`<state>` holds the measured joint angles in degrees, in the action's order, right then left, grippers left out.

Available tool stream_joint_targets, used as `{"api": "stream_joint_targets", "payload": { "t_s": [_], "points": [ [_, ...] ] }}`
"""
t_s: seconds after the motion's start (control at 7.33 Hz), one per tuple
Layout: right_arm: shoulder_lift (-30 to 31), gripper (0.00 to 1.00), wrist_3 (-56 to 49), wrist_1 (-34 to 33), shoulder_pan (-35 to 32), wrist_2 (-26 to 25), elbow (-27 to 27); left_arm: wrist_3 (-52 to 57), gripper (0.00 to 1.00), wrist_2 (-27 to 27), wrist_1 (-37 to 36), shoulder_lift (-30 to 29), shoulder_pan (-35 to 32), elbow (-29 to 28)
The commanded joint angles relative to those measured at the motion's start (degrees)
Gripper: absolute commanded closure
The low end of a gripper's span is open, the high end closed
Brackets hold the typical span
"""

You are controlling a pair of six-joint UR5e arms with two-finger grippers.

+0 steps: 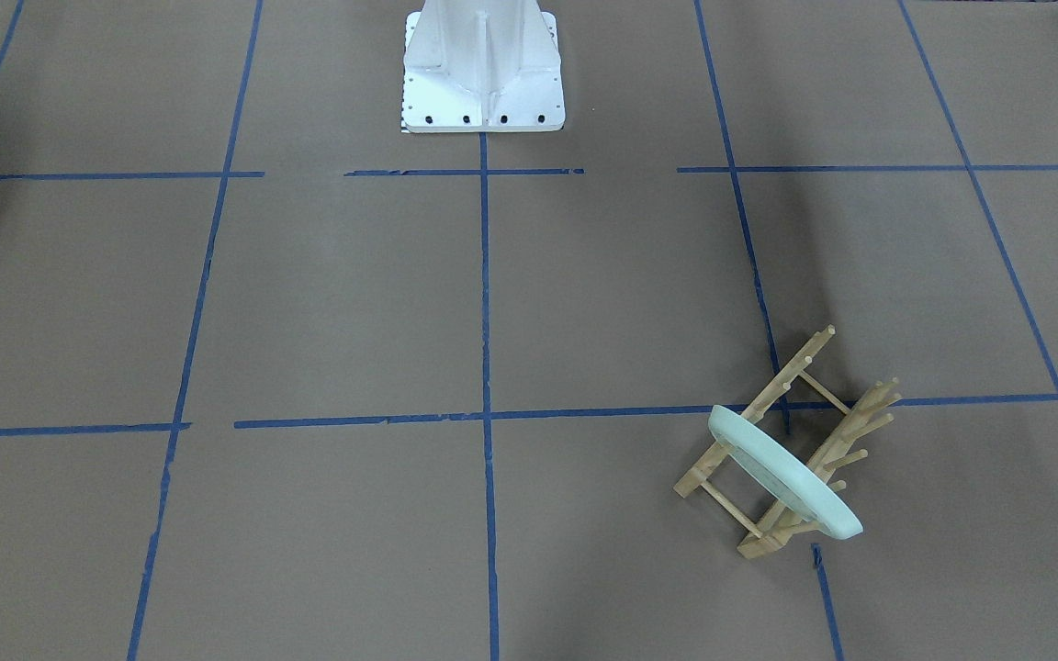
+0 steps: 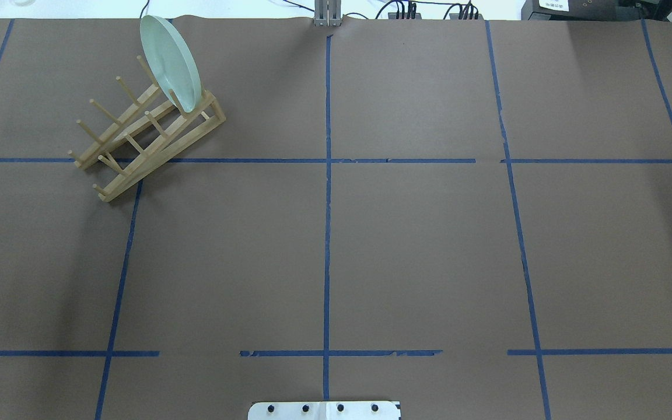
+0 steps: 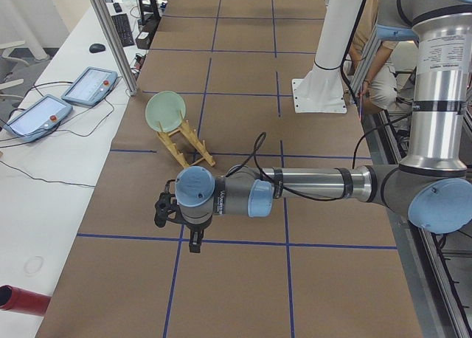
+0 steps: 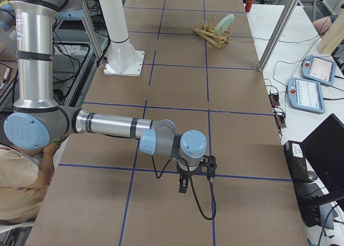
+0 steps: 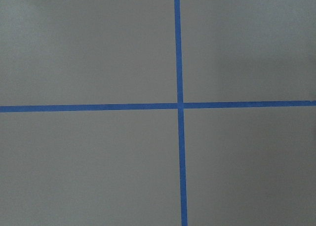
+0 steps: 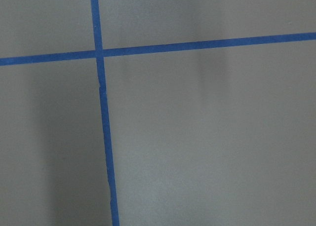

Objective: Place plate on table

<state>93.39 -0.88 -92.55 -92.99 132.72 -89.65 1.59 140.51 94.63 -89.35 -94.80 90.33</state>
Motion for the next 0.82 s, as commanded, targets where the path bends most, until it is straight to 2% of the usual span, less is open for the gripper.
{"api": "stream_joint_targets", "payload": {
  "t_s": [0.0,0.41,0.68],
  "points": [
    [0.0,0.00,0.0,0.0,0.0,0.0,0.0,-0.1,0.00,-0.2,0.4,0.5,-0.1,1.0],
    [0.0,0.00,0.0,0.0,0.0,0.0,0.0,-0.5,0.00,-0.1,0.4,0.6,0.0,0.2],
    [0.0,0.00,0.0,0.0,0.0,0.0,0.0,-0.8,0.00,0.7,2.2,1.5,-0.1,2.4]
  ]
}}
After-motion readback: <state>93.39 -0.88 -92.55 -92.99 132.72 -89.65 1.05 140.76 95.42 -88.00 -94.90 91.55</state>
